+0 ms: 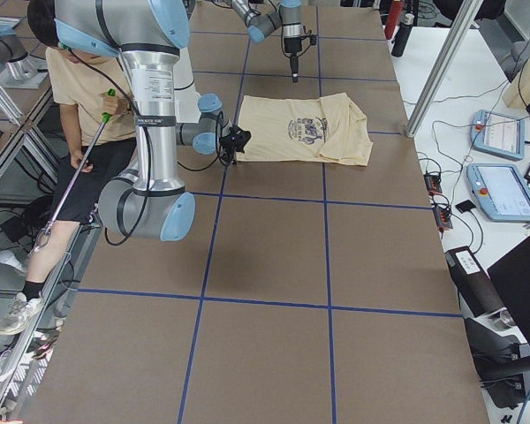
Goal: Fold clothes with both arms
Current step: 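Move both grippers to the shirt hem nearest the robot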
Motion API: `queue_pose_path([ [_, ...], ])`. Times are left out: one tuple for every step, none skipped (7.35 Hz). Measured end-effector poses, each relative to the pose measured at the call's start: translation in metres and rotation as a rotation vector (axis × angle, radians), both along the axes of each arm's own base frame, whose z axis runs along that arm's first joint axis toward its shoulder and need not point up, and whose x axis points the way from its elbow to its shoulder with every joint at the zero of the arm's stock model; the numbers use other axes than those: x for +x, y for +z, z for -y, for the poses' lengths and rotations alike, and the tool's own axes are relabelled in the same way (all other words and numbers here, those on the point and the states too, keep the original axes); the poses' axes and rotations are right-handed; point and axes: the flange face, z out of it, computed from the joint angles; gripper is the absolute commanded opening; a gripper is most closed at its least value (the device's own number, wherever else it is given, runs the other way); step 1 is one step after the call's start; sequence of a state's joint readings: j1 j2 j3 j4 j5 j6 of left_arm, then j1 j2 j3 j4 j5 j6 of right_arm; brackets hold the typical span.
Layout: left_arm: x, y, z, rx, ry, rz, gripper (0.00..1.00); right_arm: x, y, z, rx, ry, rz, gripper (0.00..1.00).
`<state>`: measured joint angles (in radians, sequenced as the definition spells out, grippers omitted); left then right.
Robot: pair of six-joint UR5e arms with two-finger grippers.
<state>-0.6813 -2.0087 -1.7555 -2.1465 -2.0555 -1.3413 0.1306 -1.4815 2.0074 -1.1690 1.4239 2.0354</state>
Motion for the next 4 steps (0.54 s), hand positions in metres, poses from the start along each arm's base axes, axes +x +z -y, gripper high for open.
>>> queue_pose_path([
  [-0.001, 0.000, 0.000, -0.007, -0.003, 0.000, 0.84, 0.003, -0.002, 0.000, -0.001, -0.002, 0.005, 0.00],
  [-0.002, 0.001, -0.001, -0.034, -0.011, 0.004, 0.84, 0.006, -0.006, -0.001, -0.001, -0.004, 0.013, 0.00],
  [-0.008, 0.003, -0.008, -0.082, -0.027, 0.009, 0.84, 0.008, -0.010, -0.001, -0.001, -0.006, 0.023, 0.00],
  [-0.014, 0.008, -0.027, -0.131, -0.042, 0.017, 0.84, 0.012, -0.016, -0.002, -0.001, -0.008, 0.035, 0.00],
])
